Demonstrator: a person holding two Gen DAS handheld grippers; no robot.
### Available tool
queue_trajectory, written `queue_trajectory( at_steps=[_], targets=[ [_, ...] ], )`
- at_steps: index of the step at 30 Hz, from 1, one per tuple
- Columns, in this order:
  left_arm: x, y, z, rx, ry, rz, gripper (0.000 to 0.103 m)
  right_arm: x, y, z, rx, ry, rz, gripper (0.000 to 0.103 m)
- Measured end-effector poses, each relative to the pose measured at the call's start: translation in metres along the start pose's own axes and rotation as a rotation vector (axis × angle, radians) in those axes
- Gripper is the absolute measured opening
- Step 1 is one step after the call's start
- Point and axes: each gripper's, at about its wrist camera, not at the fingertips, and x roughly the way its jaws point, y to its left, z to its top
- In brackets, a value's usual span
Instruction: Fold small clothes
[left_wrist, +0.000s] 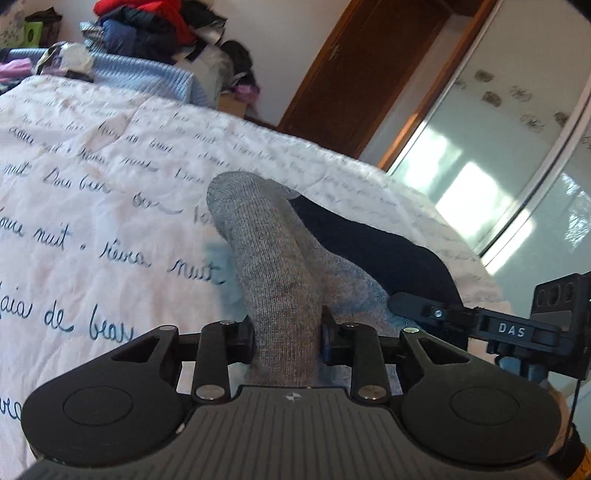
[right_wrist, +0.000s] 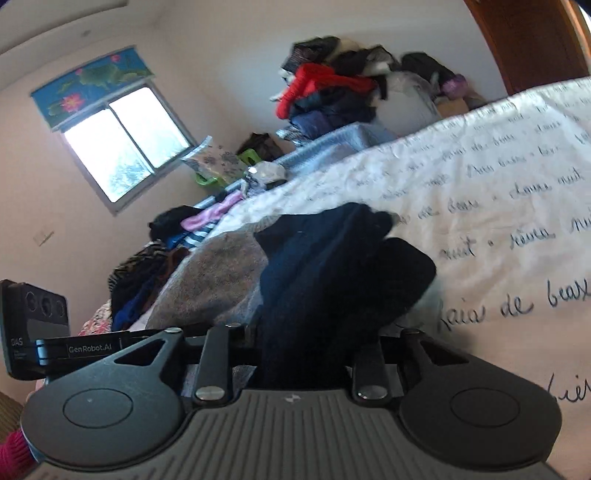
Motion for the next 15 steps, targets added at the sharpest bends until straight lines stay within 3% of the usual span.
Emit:
queue_trajectory(
  at_steps=[1, 2, 3, 7, 12, 14, 15],
  targets=[
    [0.005, 0.005, -0.002, -0.004, 0.009, 0.046, 0.033, 0.004, -0.007, -0.003, 0.024, 0.021, -0.046, 0.043],
    [0.003, 0.009, -0.004, -0.010, 0.006, 0.055, 0.035, 0.004, -0.012, -0.006, 0.047, 0.038, -0.083, 0.053],
    [-0.002, 0.012, -0.007, -0.022, -0.004, 0.038, 0.037, -0.002, -0.018, -0.013, 0.075, 0.038, -0.075, 0.057],
    [-0.038, 0.018, -0.024, -0.029, -0.013, -0.019, 0.065, -0.035, -0.035, -0.036, 0.191, 0.043, 0.092, 0.075],
    [-0.063, 0.019, -0.060, -0.078, 0.087, -0.169, 0.080, -0.061, -0.038, -0.074, 0.250, 0.133, 0.221, 0.075],
    [-0.061, 0.018, -0.074, -0.075, 0.121, -0.172, 0.069, -0.065, -0.031, -0.085, 0.221, 0.142, 0.201, 0.065],
    [-0.058, 0.017, -0.078, -0.071, 0.135, -0.161, 0.045, -0.066, -0.027, -0.087, 0.205, 0.146, 0.175, 0.056]
  ],
)
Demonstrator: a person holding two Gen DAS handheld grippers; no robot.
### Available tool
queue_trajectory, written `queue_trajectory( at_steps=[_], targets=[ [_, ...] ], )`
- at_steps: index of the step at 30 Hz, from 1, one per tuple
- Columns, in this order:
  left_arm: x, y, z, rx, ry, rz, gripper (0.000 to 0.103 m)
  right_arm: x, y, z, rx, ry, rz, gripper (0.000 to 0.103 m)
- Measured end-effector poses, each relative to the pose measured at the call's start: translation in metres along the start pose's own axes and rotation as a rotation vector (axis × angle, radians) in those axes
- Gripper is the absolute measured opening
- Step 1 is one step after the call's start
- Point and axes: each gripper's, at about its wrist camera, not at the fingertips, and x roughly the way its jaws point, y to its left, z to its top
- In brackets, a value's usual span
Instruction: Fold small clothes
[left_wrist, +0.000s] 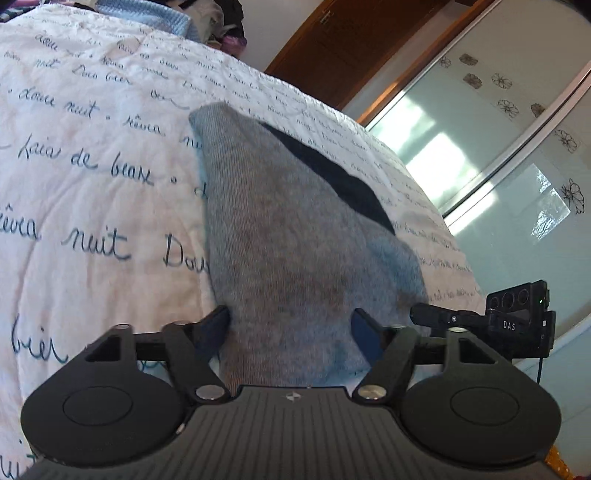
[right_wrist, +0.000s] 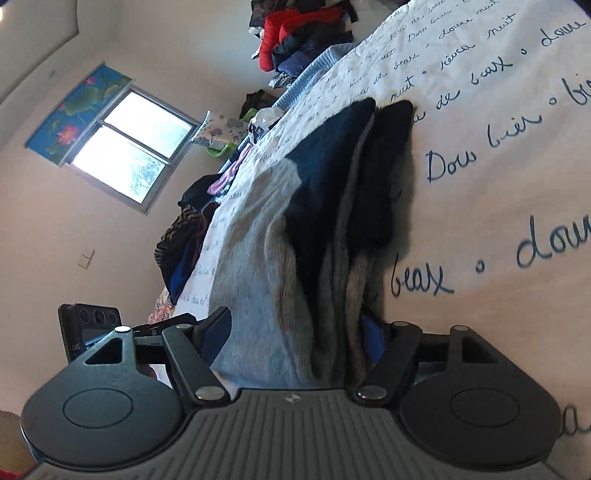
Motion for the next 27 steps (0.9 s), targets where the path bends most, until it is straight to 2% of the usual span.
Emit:
queue_trajectory(
  at_steps=[1, 2, 4, 7, 10, 12, 14, 15, 16, 17, 18, 19, 21, 23, 24, 25, 27],
  targets=[
    [0.003, 0.001, -0.003, 0.001, 0.005, 0.037, 0.022, 0.001, 0.001, -0.001, 0.005, 0.000, -0.025, 0.030],
    [0.003, 0.003, -0.003, -0.009, 0.001, 0.056, 0.019, 0.000, -0.001, -0.002, 0.020, -0.009, -0.029, 0.017],
    [-0.006, 0.007, -0.001, -0.049, -0.021, 0.024, 0.014, -0.005, -0.002, -0.004, 0.048, -0.037, -0.017, 0.016],
    [-0.024, -0.003, -0.001, 0.014, -0.069, 0.063, 0.014, -0.011, 0.010, -0.011, 0.026, -0.052, 0.006, 0.015],
    [-0.020, -0.008, -0.007, 0.056, -0.053, 0.138, 0.015, -0.006, 0.007, -0.018, 0.025, -0.018, -0.095, 0.018],
    [-0.018, -0.013, -0.014, 0.086, -0.057, 0.185, 0.019, -0.011, 0.012, -0.023, 0.001, -0.038, -0.133, 0.019],
    [-0.023, -0.025, -0.021, 0.138, -0.095, 0.253, 0.031, -0.023, 0.037, -0.030, -0.101, -0.104, -0.251, 0.033],
    [-0.024, -0.030, -0.025, 0.160, -0.113, 0.286, 0.047, -0.027, 0.053, -0.034, -0.177, -0.145, -0.315, 0.038],
    [-0.027, -0.035, -0.030, 0.173, -0.129, 0.325, 0.067, -0.030, 0.070, -0.040, -0.267, -0.187, -0.369, 0.049],
    [-0.029, -0.040, -0.033, 0.178, -0.145, 0.354, 0.074, -0.031, 0.082, -0.045, -0.328, -0.217, -0.391, 0.065],
    [-0.029, -0.044, -0.037, 0.183, -0.157, 0.377, 0.082, -0.028, 0.093, -0.050, -0.386, -0.235, -0.394, 0.071],
    [-0.027, -0.048, -0.039, 0.191, -0.163, 0.400, 0.082, -0.023, 0.098, -0.054, -0.420, -0.224, -0.382, 0.075],
    [-0.024, -0.055, -0.045, 0.207, -0.161, 0.455, 0.082, -0.004, 0.096, -0.058, -0.434, -0.148, -0.377, 0.074],
    [-0.025, -0.060, -0.052, 0.209, -0.172, 0.512, 0.083, 0.015, 0.086, -0.061, -0.388, -0.078, -0.491, 0.074],
    [-0.026, -0.062, -0.055, 0.204, -0.176, 0.539, 0.084, 0.018, 0.084, -0.064, -0.384, -0.078, -0.545, 0.074],
    [-0.027, -0.062, -0.058, 0.197, -0.179, 0.551, 0.085, 0.017, 0.087, -0.069, -0.399, -0.096, -0.556, 0.074],
    [-0.031, -0.062, -0.065, 0.170, -0.186, 0.549, 0.086, 0.009, 0.094, -0.079, -0.386, -0.089, -0.534, 0.086]
  ],
)
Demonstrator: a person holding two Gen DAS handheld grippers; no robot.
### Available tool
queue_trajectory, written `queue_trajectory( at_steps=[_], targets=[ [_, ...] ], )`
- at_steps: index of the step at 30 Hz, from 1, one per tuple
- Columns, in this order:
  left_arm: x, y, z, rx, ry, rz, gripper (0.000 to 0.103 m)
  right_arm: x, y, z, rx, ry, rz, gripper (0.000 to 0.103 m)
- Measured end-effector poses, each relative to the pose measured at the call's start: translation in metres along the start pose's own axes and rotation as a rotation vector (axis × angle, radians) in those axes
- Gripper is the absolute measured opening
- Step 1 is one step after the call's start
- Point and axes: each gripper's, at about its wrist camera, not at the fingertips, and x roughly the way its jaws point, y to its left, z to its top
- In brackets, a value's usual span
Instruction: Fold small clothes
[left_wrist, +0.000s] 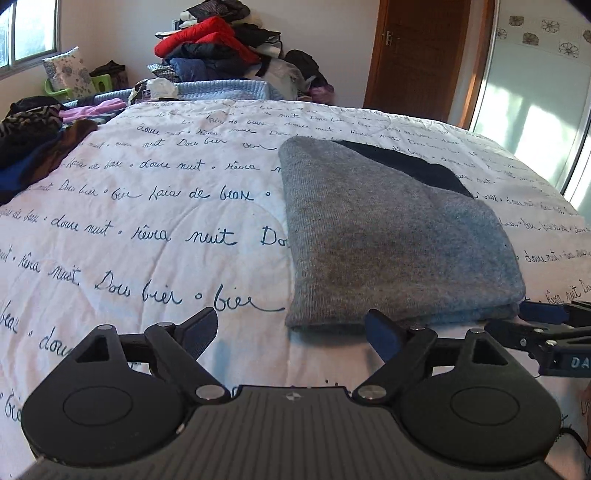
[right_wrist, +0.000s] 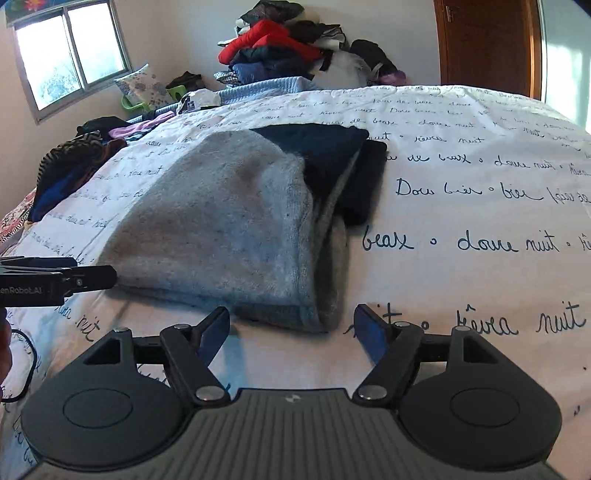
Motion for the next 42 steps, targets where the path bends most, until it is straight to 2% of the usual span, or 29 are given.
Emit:
queue_trajectory(
  at_steps=[1, 2, 5, 8, 14, 15, 17, 18, 19, 21, 24, 26, 34, 42],
  targets=[
    [-0.002, 0.000, -0.003, -0.008, 0.000, 0.002, 0.086, -0.006, 0.002, -0.003, 0.007, -0.002, 0.024, 0.095],
    [-0.004, -0.001, -0.005, -0.008, -0.002, 0.010, 0.087, -0.013, 0.005, -0.006, 0.009, -0.005, 0.040, 0.097],
    [-0.012, -0.007, -0.014, 0.010, -0.023, 0.066, 0.087, -0.026, 0.018, -0.015, -0.026, 0.006, 0.013, 0.097],
    [-0.019, -0.010, -0.020, 0.012, -0.034, 0.080, 0.088, -0.032, 0.029, -0.025, -0.060, 0.051, -0.026, 0.097],
    [-0.029, -0.015, -0.030, 0.048, -0.045, 0.114, 0.088, -0.049, 0.045, -0.046, -0.081, 0.145, 0.065, 0.097],
    [-0.031, -0.015, -0.031, 0.054, -0.050, 0.121, 0.088, -0.056, 0.045, -0.046, -0.044, 0.155, 0.127, 0.097],
    [-0.034, -0.016, -0.034, 0.057, -0.061, 0.130, 0.089, -0.070, 0.038, -0.043, 0.081, 0.127, 0.313, 0.097],
    [-0.034, -0.016, -0.036, 0.053, -0.062, 0.132, 0.089, -0.075, 0.034, -0.041, 0.137, 0.099, 0.375, 0.097],
    [-0.035, -0.016, -0.037, 0.046, -0.061, 0.134, 0.089, -0.079, 0.032, -0.039, 0.180, 0.058, 0.392, 0.098],
    [-0.033, -0.015, -0.040, 0.028, -0.055, 0.135, 0.089, -0.079, 0.035, -0.035, 0.185, 0.000, 0.307, 0.101],
    [-0.030, -0.015, -0.045, 0.013, -0.053, 0.148, 0.089, -0.061, 0.049, -0.036, 0.093, -0.049, 0.013, 0.101],
    [-0.029, -0.014, -0.049, 0.011, -0.052, 0.165, 0.089, -0.048, 0.054, -0.040, 0.044, -0.061, -0.125, 0.101],
    [-0.025, -0.012, -0.057, 0.018, -0.059, 0.174, 0.091, -0.033, 0.051, -0.050, 0.031, -0.104, -0.199, 0.101],
    [-0.020, -0.010, -0.061, 0.008, -0.065, 0.176, 0.095, -0.029, 0.044, -0.056, 0.024, -0.100, -0.217, 0.101]
  ],
)
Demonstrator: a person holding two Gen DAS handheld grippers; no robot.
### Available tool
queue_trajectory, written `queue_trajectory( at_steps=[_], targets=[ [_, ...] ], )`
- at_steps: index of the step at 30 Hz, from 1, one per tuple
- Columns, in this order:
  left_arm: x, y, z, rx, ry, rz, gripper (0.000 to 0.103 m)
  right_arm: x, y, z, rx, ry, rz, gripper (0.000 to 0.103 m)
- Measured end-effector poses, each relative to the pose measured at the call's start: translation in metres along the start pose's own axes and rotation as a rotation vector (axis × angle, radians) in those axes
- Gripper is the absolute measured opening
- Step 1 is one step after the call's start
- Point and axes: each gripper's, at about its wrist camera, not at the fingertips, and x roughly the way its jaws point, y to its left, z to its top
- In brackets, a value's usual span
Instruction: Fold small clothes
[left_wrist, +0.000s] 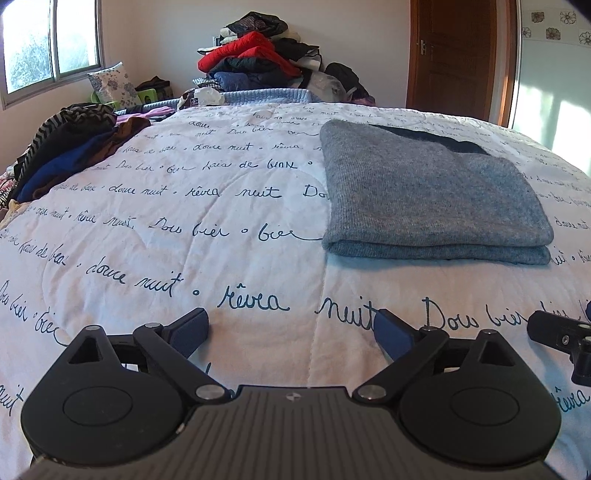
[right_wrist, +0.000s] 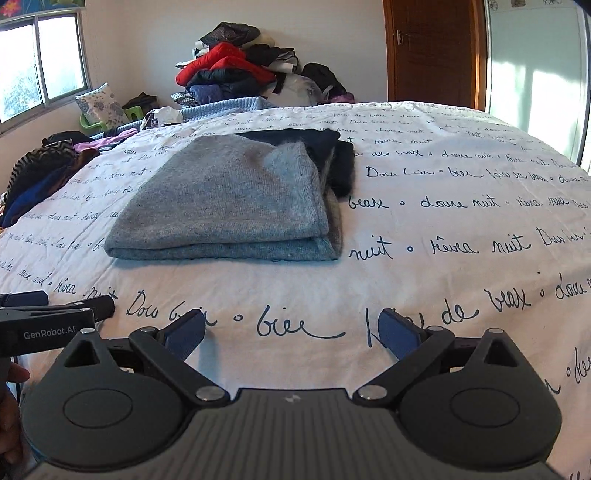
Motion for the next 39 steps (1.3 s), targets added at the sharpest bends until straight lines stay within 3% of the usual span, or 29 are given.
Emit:
queue_trajectory(
  at_steps=[11, 39],
  targets=[
    [0.003, 0.003, -0.004, -0.021, -0.004, 0.008, 0.103, 0.003, 0.003, -0.005, -0.023, -0.020, -0.017, 0.101],
    [0.004, 0.004, -0.007, -0.032, -0.007, -0.004, 0.103, 0.012, 0.006, -0.006, -0.023, -0.021, -0.046, 0.103]
  ],
)
